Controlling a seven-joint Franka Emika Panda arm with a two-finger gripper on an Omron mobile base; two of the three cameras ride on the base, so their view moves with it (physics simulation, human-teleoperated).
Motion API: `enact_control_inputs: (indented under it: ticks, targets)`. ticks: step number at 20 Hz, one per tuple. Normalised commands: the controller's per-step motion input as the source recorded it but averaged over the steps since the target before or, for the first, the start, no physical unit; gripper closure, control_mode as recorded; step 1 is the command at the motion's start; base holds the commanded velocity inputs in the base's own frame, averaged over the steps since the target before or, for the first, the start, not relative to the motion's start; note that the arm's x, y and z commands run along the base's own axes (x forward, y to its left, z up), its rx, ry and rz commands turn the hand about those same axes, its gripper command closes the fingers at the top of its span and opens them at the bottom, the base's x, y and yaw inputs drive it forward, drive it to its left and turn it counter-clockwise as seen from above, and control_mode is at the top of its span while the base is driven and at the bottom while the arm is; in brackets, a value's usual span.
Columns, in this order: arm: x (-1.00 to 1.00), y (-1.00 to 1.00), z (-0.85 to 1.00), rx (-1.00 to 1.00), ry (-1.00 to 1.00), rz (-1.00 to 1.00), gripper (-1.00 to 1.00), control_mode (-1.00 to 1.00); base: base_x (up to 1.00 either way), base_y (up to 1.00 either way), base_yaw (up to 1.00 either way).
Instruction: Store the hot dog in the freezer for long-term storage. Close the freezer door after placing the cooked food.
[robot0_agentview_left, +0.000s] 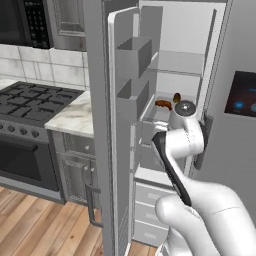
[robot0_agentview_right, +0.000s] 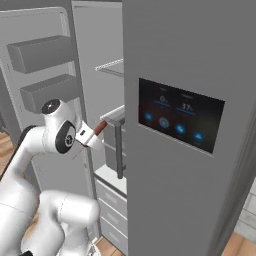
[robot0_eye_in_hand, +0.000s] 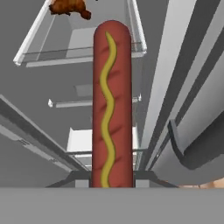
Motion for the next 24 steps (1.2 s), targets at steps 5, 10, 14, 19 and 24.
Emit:
enact_control_inputs:
  ticks: [5,10,14,19,24]
  targets:
    - [0.94,-0.33,0.0,0.0,0.1,0.0,1.0,-1.0,0.0,0.0,0.0]
    - [0.83,-0.19,0.01,0.0,0.09,0.0,1.0,-1.0,0.0,0.0,0.0]
    - [0.71,0.0,0.0,0.0,0.01,0.0,1.0,-1.0,0.0,0.0,0.0]
    - [0.61,-0.15,-0.04,0.0,0.01,0.0,1.0,-1.0,0.0,0.0,0.0]
    - [0.63,-0.08,-0.09,0.0,0.02,0.0,1.0,-1.0,0.0,0.0,0.0]
